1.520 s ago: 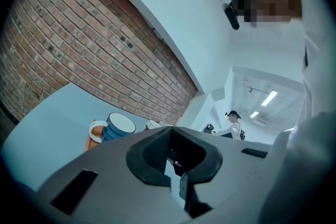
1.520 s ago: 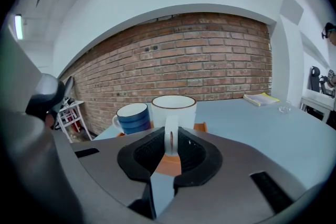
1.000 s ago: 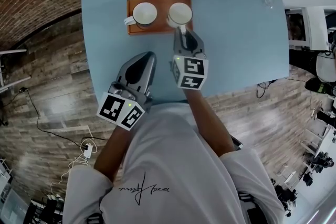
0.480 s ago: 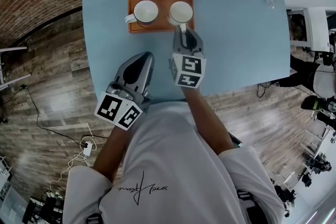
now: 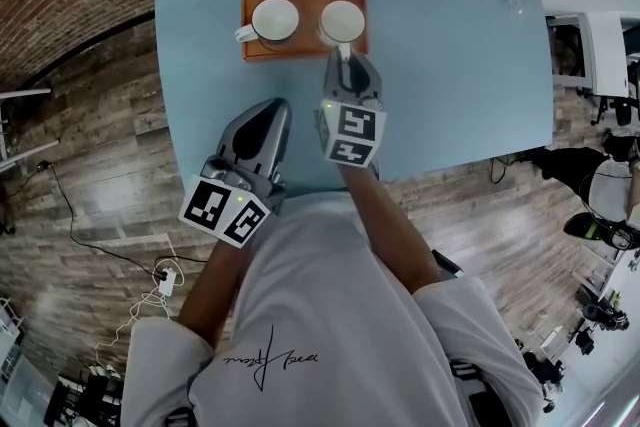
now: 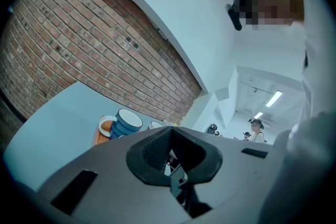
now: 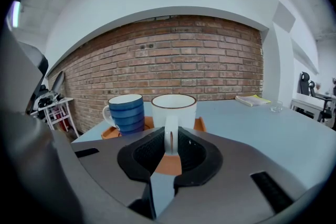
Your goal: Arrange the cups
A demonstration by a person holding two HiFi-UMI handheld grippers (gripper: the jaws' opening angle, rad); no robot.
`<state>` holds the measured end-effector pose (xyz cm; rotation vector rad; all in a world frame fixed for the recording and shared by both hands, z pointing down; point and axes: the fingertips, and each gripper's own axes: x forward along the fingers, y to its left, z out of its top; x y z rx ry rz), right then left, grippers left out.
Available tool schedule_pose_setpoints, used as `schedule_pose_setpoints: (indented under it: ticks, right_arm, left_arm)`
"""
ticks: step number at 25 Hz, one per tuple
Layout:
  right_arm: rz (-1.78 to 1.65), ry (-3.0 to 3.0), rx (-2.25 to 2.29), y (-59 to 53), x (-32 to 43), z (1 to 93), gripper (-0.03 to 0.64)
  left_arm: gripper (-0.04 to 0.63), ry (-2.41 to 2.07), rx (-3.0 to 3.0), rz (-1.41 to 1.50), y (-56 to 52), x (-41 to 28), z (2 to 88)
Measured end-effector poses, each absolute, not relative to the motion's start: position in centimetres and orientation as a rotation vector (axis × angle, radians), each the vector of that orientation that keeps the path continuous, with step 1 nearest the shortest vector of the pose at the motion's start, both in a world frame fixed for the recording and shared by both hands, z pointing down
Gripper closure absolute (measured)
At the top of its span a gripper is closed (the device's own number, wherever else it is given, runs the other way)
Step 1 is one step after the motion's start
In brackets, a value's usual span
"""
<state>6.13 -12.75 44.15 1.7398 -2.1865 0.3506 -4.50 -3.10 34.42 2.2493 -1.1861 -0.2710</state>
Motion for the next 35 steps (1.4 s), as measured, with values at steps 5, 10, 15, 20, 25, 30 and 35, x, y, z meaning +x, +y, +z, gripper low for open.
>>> schedule_pose_setpoints:
  ticks: [5, 10, 15, 20, 25, 30, 35]
  right_arm:
    - [0.345, -2.181, 1.771, -12.8, 5.9, 43.9, 0.552]
    - [0.362, -2.171, 1.793, -12.9, 5.7, 43.8, 0.552]
    - [0.357, -2.163, 1.783, -12.6, 5.5, 44.0, 0.552]
    - [0.351, -2.166, 1.795, -12.7, 5.3, 43.9, 0.551]
    - [0.355, -2.156, 1.803, -12.5, 5.4, 43.8, 0.551]
    - [0.357, -2.157, 1.797, -12.2, 5.5, 43.9, 0.537]
    - [0.343, -2.154, 1.809, -11.3, 5.6, 43.1, 0.531]
  left_arm:
    - [0.586, -1.191, 2.242, -0.271, -2.9, -4.6, 34.4]
    - [0.586, -1.196, 2.239, -0.269, -2.7, -4.5, 34.5]
    - [0.586, -1.197, 2.237, -0.267, -2.5, -4.7, 34.5]
    - [0.586, -1.199, 2.236, -0.274, -2.5, -4.7, 34.6]
    - [0.586, -1.208, 2.232, -0.278, -2.3, -4.9, 34.5]
    - [0.586, -1.216, 2.226, -0.285, -2.1, -5.1, 34.7]
    - [0.586, -1.21, 2.23, -0.293, -1.8, -4.9, 34.7]
